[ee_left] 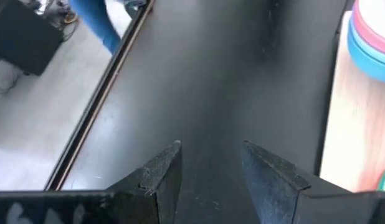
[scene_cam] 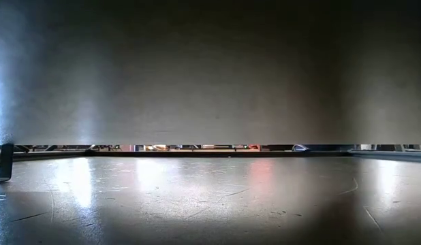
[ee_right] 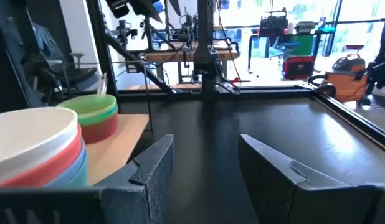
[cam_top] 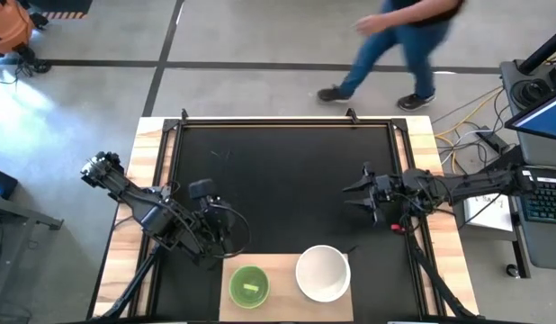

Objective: Place and stack bowls onto a shelf
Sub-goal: Return to Home Position

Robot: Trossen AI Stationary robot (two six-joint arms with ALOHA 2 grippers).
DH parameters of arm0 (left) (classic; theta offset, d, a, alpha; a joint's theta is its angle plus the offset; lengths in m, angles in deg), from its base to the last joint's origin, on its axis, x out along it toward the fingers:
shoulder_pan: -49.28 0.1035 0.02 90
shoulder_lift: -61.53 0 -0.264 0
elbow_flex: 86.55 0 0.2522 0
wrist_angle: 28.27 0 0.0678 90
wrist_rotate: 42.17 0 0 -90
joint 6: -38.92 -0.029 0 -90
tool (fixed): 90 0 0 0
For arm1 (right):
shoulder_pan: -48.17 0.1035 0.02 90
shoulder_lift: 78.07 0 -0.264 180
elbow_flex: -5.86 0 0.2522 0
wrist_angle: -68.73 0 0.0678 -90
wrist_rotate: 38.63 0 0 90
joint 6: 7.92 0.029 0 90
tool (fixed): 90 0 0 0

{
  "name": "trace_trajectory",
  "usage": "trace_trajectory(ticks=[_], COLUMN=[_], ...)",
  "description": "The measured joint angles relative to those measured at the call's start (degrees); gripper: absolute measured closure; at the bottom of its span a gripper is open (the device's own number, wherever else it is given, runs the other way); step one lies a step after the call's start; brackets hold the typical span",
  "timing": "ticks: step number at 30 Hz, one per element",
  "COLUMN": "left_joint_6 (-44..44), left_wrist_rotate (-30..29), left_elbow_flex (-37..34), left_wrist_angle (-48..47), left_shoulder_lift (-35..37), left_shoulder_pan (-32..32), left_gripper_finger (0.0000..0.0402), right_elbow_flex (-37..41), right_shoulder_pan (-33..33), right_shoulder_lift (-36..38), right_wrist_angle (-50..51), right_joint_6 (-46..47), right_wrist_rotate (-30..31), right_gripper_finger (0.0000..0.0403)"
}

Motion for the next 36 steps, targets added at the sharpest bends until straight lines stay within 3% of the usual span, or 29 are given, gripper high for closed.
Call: trace_trajectory(ticks=[24,28,33,36], left_joint_6=[3.09,3.10,3.07,2.52], left_wrist_rotate=[-2.64,-2.64,-2.64,-2.64], left_elbow_flex=[0.00,0.00,0.00,0.00], left_wrist_angle=[-1.69,-1.68,-1.68,-1.67], left_shoulder_lift=[0.00,0.00,0.00,0.00], left_shoulder_pan=[0.00,0.00,0.00,0.00], left_gripper_finger=[0.0253,0.0253,0.0253,0.0253], right_elbow_flex=[7.93,7.94,7.98,7.98], right_shoulder_pan=[-5.73,-5.71,-5.68,-5.68], right_shoulder_lift=[13.87,14.33,14.17,14.17], right_wrist_angle=[0.53,0.65,2.06,2.57], right_joint_6=[-0.83,3.85,13.58,14.21], right_wrist_rotate=[0.44,0.59,6.43,6.54], right_gripper_finger=[0.0237,0.0237,0.0237,0.0236])
